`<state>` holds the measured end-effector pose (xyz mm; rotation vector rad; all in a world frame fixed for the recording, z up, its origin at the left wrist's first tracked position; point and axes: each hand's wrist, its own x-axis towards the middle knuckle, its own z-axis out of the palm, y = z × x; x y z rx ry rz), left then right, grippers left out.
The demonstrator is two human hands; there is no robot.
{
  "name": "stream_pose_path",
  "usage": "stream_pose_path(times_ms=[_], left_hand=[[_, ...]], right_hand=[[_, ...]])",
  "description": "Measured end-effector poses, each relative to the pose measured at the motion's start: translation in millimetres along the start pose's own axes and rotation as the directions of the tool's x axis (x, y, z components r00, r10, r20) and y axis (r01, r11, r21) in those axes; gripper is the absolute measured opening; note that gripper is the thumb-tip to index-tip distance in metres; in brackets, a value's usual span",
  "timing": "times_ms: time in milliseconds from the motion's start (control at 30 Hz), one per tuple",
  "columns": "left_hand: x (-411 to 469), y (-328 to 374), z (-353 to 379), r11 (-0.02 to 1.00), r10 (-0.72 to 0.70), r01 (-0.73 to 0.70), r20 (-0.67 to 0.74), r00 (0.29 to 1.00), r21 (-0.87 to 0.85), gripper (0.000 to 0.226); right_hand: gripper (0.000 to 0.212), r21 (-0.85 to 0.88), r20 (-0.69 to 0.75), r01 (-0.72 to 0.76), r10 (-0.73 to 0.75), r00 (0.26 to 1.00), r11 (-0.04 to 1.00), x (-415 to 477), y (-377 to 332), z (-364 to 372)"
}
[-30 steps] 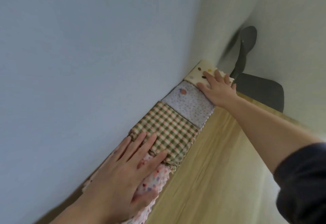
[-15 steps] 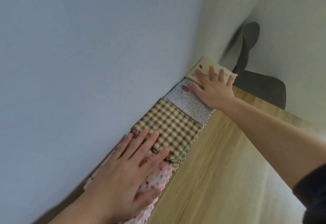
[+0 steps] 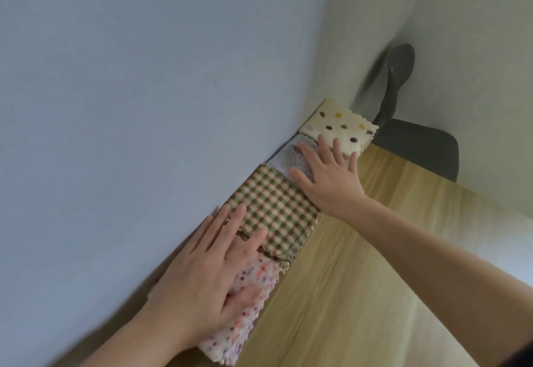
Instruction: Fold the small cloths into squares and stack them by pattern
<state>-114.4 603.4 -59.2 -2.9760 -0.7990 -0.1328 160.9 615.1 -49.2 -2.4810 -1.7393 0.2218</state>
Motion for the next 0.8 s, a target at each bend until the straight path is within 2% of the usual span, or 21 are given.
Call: stream_pose_path(times_ms=[100,200,333,467,633,733,800], left_hand=[[-11,3,-5,1.000,0.031,-0.031,-0.008,0.999,0.006,0.068],[-25,10,4,1.000,0.004,-0.005,0.059,0.998,0.012,0.069],[-25,15,11,0.996,-0.085,0.083,0.102,0.991,0.018,0.065],[-34,27,-3,0.991,-0.134,0.134,0.047,0.990,0.014,0.064],[-62,46,-17,0.981,-0.191,0.191,-0.001,0.982,-0.009,0.064],[-70,51,-27,0.974,-0.224,0.225,0.050,0.973,-0.019,0.061],[-72,56,-41,0.969,-0.223,0.232,0.101,0.970,-0.086,0.063]], right_hand=[[0.066,-0.007,-0.015,0.106,-0.106,0.994,0.994,-35,-17,-4],[0.064,-0.058,0.083,0.202,-0.197,0.977,0.978,-68,-31,9],[0.063,-0.041,0.129,0.169,-0.162,0.978,0.985,-67,-33,10],[0.063,-0.020,0.082,0.183,-0.181,0.980,0.983,-90,-35,-9],[0.063,-0.051,0.142,0.176,-0.167,0.976,0.983,-138,-30,-18],[0.063,-0.022,0.150,0.136,-0.132,0.980,0.990,-160,-29,-22],[0.063,-0.022,0.157,0.137,-0.132,0.979,0.990,-174,-33,-27]])
